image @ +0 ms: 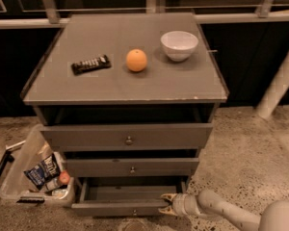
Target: Open bottom drawer
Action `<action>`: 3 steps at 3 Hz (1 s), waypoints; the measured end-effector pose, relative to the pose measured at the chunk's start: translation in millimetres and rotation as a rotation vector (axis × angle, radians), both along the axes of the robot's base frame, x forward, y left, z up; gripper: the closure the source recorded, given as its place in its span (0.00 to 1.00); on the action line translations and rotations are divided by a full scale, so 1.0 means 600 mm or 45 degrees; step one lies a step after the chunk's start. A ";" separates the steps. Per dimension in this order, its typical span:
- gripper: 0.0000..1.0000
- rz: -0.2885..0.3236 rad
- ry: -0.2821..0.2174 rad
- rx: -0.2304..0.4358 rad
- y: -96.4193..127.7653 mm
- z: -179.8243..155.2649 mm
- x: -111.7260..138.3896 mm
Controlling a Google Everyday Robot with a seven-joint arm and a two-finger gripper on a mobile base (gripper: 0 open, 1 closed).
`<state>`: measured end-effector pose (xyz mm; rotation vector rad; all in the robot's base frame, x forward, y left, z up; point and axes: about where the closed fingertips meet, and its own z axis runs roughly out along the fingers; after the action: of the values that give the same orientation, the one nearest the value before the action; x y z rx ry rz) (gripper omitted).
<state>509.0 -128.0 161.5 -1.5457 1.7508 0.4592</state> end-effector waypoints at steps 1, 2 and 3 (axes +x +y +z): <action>1.00 0.000 0.000 0.000 0.000 0.007 0.000; 1.00 -0.007 0.006 -0.001 -0.005 0.007 -0.019; 0.81 -0.007 0.006 -0.001 -0.005 0.007 -0.019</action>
Offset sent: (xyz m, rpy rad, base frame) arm -0.2089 -0.0790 0.0164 -0.0191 0.0804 -0.0950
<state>497.5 -130.7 165.8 -1.5415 1.7585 0.4603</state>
